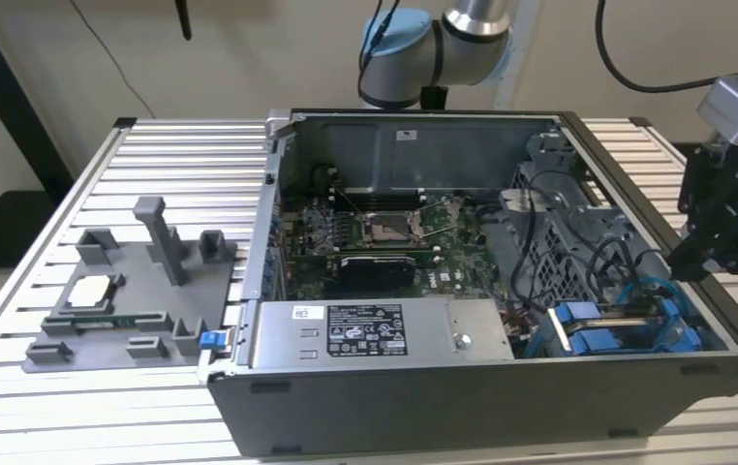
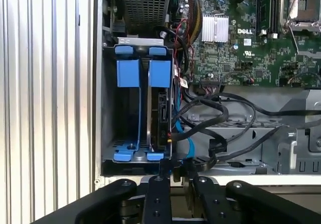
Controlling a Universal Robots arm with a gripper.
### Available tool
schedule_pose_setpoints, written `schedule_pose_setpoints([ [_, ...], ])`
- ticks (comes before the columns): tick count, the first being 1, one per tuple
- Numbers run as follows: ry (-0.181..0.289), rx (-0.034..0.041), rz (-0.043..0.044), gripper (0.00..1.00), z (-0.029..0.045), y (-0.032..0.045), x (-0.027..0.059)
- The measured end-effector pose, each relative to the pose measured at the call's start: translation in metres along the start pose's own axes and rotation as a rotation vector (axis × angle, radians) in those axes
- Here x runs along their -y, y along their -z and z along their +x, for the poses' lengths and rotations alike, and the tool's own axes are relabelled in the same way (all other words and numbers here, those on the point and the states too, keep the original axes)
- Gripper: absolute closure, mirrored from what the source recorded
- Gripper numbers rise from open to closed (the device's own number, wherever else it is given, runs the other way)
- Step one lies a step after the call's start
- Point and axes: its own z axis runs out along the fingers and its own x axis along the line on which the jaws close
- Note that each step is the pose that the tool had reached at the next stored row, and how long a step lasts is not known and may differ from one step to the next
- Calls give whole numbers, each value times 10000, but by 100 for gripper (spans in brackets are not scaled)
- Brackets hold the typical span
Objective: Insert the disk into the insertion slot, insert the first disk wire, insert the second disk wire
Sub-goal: 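Insert the second disk wire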
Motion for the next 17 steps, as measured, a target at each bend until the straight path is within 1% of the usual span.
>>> schedule_pose_setpoints([
  [1,0,5,-12,0,0,0,1],
  [3,-1,57,-66,0,1,-1,2],
  [4,-3,87,-116,0,0,0,2],
  [7,-19,91,-326,0,-1,0,2],
  [9,-25,91,-413,0,-1,-2,3],
  [10,-26,101,-432,0,-1,-2,4],
  [11,-25,130,-437,0,0,-3,9],
  [12,-24,137,-441,0,-2,-3,18],
  [17,-28,137,-495,0,-4,1,113],
])
